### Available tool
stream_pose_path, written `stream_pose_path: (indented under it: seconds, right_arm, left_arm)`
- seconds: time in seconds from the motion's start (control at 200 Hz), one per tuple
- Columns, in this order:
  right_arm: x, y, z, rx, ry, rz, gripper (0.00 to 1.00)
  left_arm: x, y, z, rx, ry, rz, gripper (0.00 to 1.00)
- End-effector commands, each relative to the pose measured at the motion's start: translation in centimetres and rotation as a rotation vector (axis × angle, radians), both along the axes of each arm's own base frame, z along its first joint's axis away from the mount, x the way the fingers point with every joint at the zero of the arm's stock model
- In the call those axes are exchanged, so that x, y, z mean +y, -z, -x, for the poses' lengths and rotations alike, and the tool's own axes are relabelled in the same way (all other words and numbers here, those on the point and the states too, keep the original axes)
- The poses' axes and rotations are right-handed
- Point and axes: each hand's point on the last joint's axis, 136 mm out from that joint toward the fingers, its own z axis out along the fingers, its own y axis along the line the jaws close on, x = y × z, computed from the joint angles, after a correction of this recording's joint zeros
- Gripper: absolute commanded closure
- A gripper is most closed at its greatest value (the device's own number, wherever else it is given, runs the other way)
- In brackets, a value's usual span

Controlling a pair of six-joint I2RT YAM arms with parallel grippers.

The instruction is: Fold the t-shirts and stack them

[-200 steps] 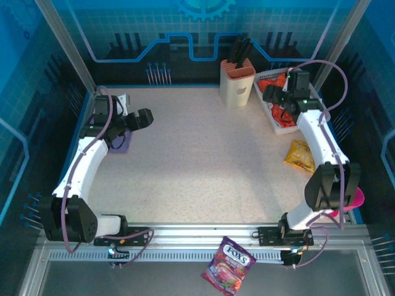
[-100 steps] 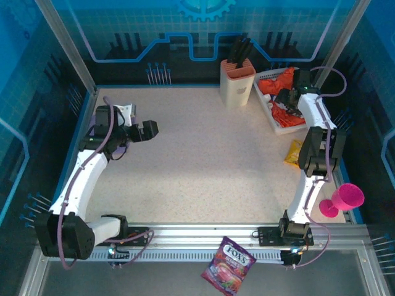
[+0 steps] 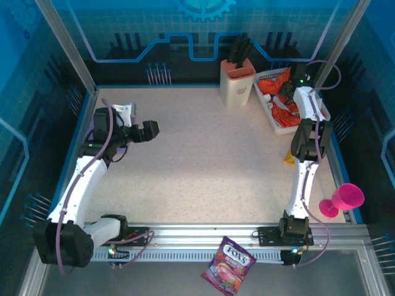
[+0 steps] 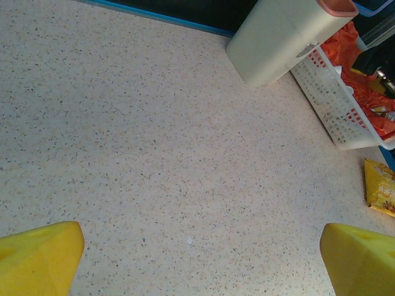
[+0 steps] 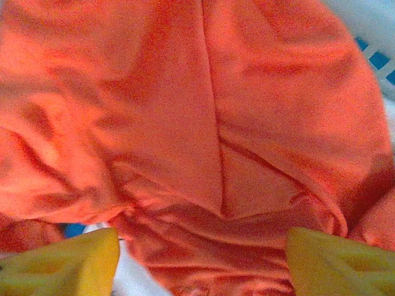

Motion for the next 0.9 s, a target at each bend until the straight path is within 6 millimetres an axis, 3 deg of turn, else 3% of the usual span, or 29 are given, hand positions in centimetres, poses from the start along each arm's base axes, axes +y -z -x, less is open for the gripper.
stream_pose_path:
  seconds: [0.0,0.095,0.185,0.33,0.41,0.52,0.535,0.57,0.765,0.895]
  right_arm:
    - [-1.1,2.2,0.7,0.085,0.002,-0.007,0.26]
    - [-0.9,3.1,0.5,0.095,-0.010,-0.011,0.35]
    - [-1.1,3.5,0.5,0.097,-0.006,-0.012,0.49]
    - [-0.5,1.9,-0.3,0.045,-0.046,-0.001,0.74]
    - [-0.3,-0.9,-0.7,-0.013,-0.059,0.036,0.87]
    - [0.4,-5.0,-1.1,-0.119,-0.085,0.088,0.92]
    - [0.5,-7.1,-1.1,-0.161,-0.088,0.100,0.96]
    - [0.7,-8.4,-0.9,-0.190,-0.090,0.117,1.00]
    - [2.3,-17.1,1.3,-0.412,-0.100,0.163,1.00]
    - [2.9,-18.4,3.1,-0.498,-0.088,0.153,1.00]
  left_arm:
    - [-0.9,-0.2,0.2,-0.021,0.044,0.008,0.01]
    - [-1.0,-0.2,0.2,-0.020,0.048,0.009,0.01]
    - [-0.9,-0.2,0.2,-0.020,0.046,0.004,0.01]
    - [-1.0,0.0,0.2,-0.021,0.050,0.002,0.01]
    - [-1.1,0.0,0.3,-0.020,0.054,0.006,0.01]
    - [-1.2,0.0,0.3,-0.024,0.058,0.002,0.01]
    - [-1.2,0.0,0.3,-0.024,0.059,0.001,0.01]
    - [-1.2,-0.1,0.4,-0.026,0.058,0.000,0.01]
    - [-1.0,-0.4,0.4,-0.026,0.041,0.003,0.01]
    - [-1.4,-0.8,0.4,-0.027,0.045,0.020,0.01]
